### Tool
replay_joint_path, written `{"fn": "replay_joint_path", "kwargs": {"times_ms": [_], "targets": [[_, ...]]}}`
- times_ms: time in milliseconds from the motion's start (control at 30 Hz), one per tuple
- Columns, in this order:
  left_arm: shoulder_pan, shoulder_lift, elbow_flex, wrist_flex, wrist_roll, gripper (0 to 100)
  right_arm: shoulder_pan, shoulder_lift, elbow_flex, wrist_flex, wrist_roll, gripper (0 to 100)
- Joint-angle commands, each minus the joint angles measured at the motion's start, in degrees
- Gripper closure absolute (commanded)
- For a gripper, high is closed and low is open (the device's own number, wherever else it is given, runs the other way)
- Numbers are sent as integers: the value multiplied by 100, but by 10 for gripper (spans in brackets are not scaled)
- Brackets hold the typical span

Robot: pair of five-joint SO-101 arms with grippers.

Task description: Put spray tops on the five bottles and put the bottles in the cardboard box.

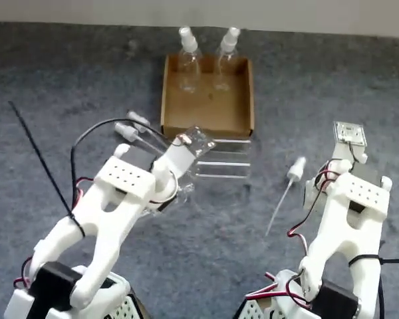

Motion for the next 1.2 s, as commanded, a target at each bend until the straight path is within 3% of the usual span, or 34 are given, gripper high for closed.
{"fn": "replay_joint_path", "kwargs": {"times_ms": [0,300,433,567,767,1167], "targets": [[40,-514,-110,-62,70,965,57,-224,-382,163,-44,760],[444,-681,-1640,712,97,964,251,-646,-365,171,-44,760],[980,-356,-2070,651,97,964,1367,-1429,-338,110,53,760],[1727,532,-2651,255,440,960,2686,-1868,-198,-470,897,760],[2633,2387,-4004,-422,571,819,3855,-1367,374,-1270,1433,760],[2993,5332,-7521,-668,1073,803,4084,-1059,1349,-2149,1653,760]]}}
